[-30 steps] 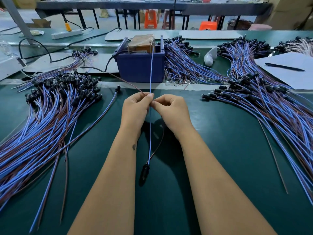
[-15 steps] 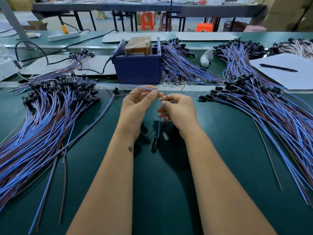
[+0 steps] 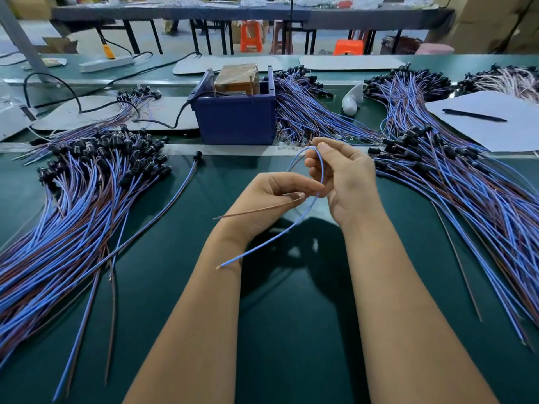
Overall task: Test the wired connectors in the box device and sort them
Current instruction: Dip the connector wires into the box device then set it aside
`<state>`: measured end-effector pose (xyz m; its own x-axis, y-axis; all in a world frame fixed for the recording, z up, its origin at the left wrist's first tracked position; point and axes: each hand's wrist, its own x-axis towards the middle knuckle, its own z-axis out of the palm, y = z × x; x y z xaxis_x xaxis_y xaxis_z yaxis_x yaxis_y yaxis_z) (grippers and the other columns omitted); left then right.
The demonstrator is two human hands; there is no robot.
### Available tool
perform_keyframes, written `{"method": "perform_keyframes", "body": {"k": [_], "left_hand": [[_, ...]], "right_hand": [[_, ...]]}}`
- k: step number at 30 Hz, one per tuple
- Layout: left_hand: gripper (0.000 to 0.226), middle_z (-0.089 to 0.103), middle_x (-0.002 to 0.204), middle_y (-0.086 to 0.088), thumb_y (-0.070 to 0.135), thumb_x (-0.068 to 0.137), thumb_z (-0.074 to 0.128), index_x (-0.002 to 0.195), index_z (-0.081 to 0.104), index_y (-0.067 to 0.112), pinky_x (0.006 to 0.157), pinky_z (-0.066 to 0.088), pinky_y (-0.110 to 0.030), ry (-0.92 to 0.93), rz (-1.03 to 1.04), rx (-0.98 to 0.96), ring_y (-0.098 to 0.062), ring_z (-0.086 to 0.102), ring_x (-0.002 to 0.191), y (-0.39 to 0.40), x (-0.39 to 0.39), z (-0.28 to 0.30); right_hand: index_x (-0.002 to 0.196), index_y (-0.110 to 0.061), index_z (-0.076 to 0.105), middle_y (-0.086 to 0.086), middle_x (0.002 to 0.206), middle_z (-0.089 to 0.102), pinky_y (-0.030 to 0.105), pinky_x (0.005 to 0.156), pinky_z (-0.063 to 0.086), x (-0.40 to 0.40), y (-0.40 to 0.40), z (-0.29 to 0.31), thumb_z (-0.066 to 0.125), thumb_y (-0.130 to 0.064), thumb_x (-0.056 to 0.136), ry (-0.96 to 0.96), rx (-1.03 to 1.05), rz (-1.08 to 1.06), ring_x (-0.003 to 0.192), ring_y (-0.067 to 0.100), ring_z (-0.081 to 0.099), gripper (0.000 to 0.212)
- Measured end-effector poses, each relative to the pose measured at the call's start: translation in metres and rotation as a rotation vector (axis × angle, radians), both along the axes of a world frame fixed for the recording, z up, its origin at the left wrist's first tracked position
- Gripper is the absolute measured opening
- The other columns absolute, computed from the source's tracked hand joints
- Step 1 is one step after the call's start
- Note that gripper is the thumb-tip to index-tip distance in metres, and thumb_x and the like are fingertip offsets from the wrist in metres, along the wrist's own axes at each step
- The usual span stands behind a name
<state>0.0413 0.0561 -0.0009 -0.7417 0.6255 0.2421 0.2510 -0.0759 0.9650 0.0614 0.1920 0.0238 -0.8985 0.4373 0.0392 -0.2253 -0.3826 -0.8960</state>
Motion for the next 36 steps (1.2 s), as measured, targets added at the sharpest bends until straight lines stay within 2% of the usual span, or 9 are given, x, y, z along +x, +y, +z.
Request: {"method": "perform_keyframes", "body": {"k": [3, 6, 11, 15, 20, 25, 28, 31, 36], "left_hand": [[0.047, 0.071, 0.084, 0.001, -0.016, 0.090, 0.043, 0.099, 0.074, 0.019, 0.062, 0.043, -0.015, 0.046, 0.059, -0.082, -0.006, 0.054, 0.060, 0.007, 0.003, 0.001], [0.055, 0.071, 0.104, 0.006, -0.013, 0.086, 0.036, 0.092, 0.074, 0.026, 0.070, 0.040, -0.021, 0.087, 0.210, -0.174, -0.013, 0.055, 0.079, 0.008, -0.003, -0.006], [0.050, 0.048, 0.055, 0.013, -0.009, 0.088, 0.031, 0.093, 0.073, 0.017, 0.043, 0.037, -0.007, -0.047, 0.434, -0.168, 0.005, 0.047, 0.039, 0.002, -0.006, -0.010], [0.047, 0.067, 0.094, 0.004, -0.007, 0.090, 0.033, 0.087, 0.071, 0.021, 0.053, 0.044, -0.005, -0.061, 0.443, -0.202, 0.011, 0.060, 0.063, 0.005, -0.007, -0.010], [0.045, 0.069, 0.098, 0.009, -0.001, 0.088, 0.037, 0.083, 0.069, 0.030, 0.052, 0.037, -0.004, -0.013, 0.459, -0.300, 0.010, 0.052, 0.054, 0.007, -0.010, -0.016], [0.036, 0.057, 0.064, 0.017, 0.008, 0.087, 0.041, 0.084, 0.069, 0.030, 0.062, 0.039, -0.020, 0.088, 0.678, -0.376, 0.000, 0.049, 0.053, 0.002, -0.010, -0.012], [0.029, 0.061, 0.111, 0.016, 0.014, 0.088, 0.045, 0.086, 0.070, 0.029, 0.086, 0.024, -0.034, 0.296, 1.010, -0.573, -0.014, 0.053, 0.104, -0.016, -0.015, -0.009], [0.029, 0.037, 0.154, 0.005, 0.020, 0.090, 0.045, 0.097, 0.071, 0.032, 0.099, 0.021, -0.046, 0.231, 1.113, -0.840, -0.021, 0.028, 0.138, -0.038, -0.024, -0.011], [0.045, 0.044, 0.143, -0.004, 0.010, 0.081, 0.038, 0.108, 0.063, 0.036, 0.105, 0.018, -0.049, 0.039, 1.049, -0.994, -0.024, 0.024, 0.139, -0.045, -0.028, -0.014]], "right_hand": [[0.087, -0.006, 0.067, 0.003, 0.066, 0.069, 0.019, 0.058, 0.051, 0.009, 0.015, 0.008, 0.059, 0.000, 0.093, 0.065, 0.036, 0.059, 0.058, 0.011, 0.063, 0.011], [0.094, -0.006, 0.067, 0.002, 0.066, 0.068, 0.019, 0.058, 0.052, 0.016, 0.039, 0.012, 0.060, 0.003, 0.091, -0.042, 0.306, 0.016, 0.054, 0.010, 0.062, 0.012], [0.104, -0.008, 0.066, 0.006, 0.068, 0.063, 0.022, 0.047, 0.049, 0.023, 0.082, 0.012, 0.063, 0.007, 0.083, -0.560, 0.881, -0.088, 0.041, 0.013, 0.056, 0.026], [0.098, -0.015, 0.071, 0.015, 0.090, 0.069, 0.043, 0.082, 0.057, 0.031, 0.106, 0.014, 0.064, -0.006, 0.082, -0.929, 1.319, -0.085, 0.081, 0.030, 0.065, 0.019], [0.125, -0.019, 0.059, 0.021, 0.141, 0.035, 0.046, 0.104, 0.033, 0.025, 0.084, 0.013, 0.061, -0.019, 0.086, -1.072, 1.678, -0.253, 0.130, 0.039, 0.031, 0.039], [0.128, -0.024, 0.058, 0.015, 0.137, 0.044, 0.040, 0.101, 0.033, 0.003, 0.040, -0.003, 0.056, -0.033, 0.087, -0.803, 1.665, -0.106, 0.127, 0.035, 0.038, 0.042], [0.128, -0.033, 0.056, 0.007, 0.142, 0.041, 0.042, 0.102, 0.025, -0.008, 0.028, -0.017, 0.052, -0.048, 0.091, -0.719, 1.443, 0.078, 0.133, 0.030, 0.031, 0.040], [0.129, -0.037, 0.053, 0.001, 0.147, 0.037, 0.049, 0.108, 0.019, -0.011, 0.041, -0.027, 0.048, -0.049, 0.093, -0.758, 1.378, 0.052, 0.137, 0.026, 0.027, 0.039], [0.136, -0.029, 0.052, 0.006, 0.146, 0.040, 0.046, 0.109, 0.020, -0.011, 0.066, -0.028, 0.045, -0.032, 0.091, -0.877, 1.312, -0.154, 0.136, 0.029, 0.032, 0.046]]}}
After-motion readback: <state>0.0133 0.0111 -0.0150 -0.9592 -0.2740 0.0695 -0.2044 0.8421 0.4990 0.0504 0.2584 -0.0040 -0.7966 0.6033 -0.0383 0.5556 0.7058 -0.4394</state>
